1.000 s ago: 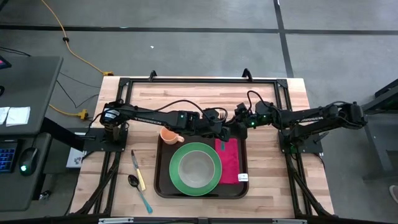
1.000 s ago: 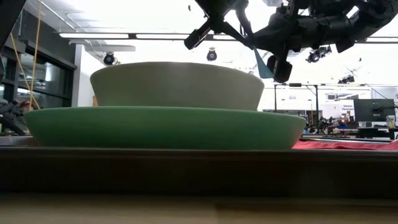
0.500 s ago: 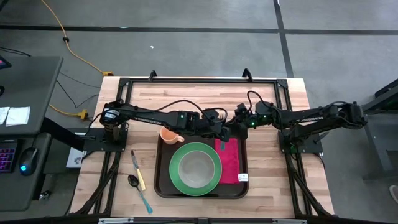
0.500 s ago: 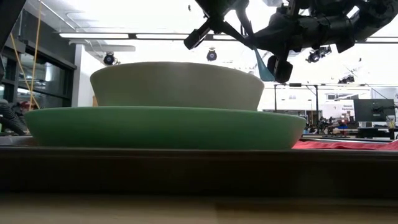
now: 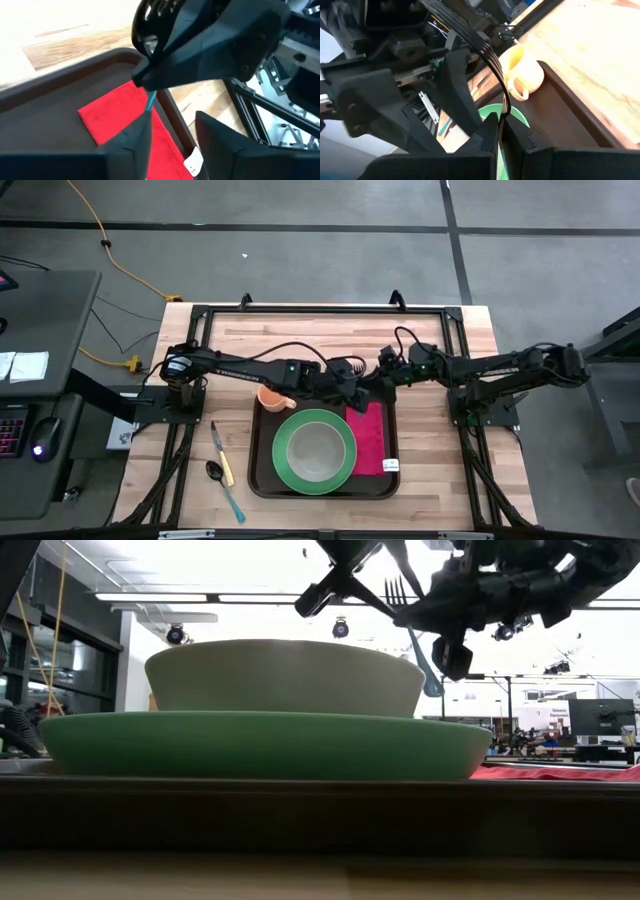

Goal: Set up tray
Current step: Put the blue fork on the red table napkin

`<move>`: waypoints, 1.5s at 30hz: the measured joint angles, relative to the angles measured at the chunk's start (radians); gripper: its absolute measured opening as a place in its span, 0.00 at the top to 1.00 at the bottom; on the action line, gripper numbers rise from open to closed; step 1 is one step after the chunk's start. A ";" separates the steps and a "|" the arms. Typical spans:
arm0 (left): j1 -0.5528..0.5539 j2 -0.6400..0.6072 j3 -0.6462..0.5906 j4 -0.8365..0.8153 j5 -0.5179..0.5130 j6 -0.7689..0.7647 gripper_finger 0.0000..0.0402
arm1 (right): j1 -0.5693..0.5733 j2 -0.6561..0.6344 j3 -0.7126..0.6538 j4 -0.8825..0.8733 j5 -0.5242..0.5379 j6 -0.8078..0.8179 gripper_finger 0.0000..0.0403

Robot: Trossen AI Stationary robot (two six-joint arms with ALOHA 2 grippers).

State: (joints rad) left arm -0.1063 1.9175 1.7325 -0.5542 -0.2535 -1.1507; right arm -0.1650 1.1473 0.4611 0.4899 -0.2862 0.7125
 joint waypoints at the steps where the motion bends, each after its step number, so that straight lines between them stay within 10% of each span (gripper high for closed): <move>1: 0.000 0.000 0.000 -0.003 -0.001 0.000 0.52 | 0.000 0.000 0.000 -0.001 0.000 0.000 1.00; 15: 0.000 -0.009 0.000 -0.130 0.043 0.002 0.30 | -0.038 0.000 0.000 -0.048 -0.017 0.005 1.00; 45: -0.146 -0.171 0.000 -0.848 -0.091 -0.249 0.30 | -0.050 -0.003 0.000 -0.071 -0.068 0.118 1.00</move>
State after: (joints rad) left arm -0.2526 1.7462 1.7326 -1.4025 -0.3448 -1.3993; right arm -0.2150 1.1446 0.4606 0.4187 -0.3542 0.8307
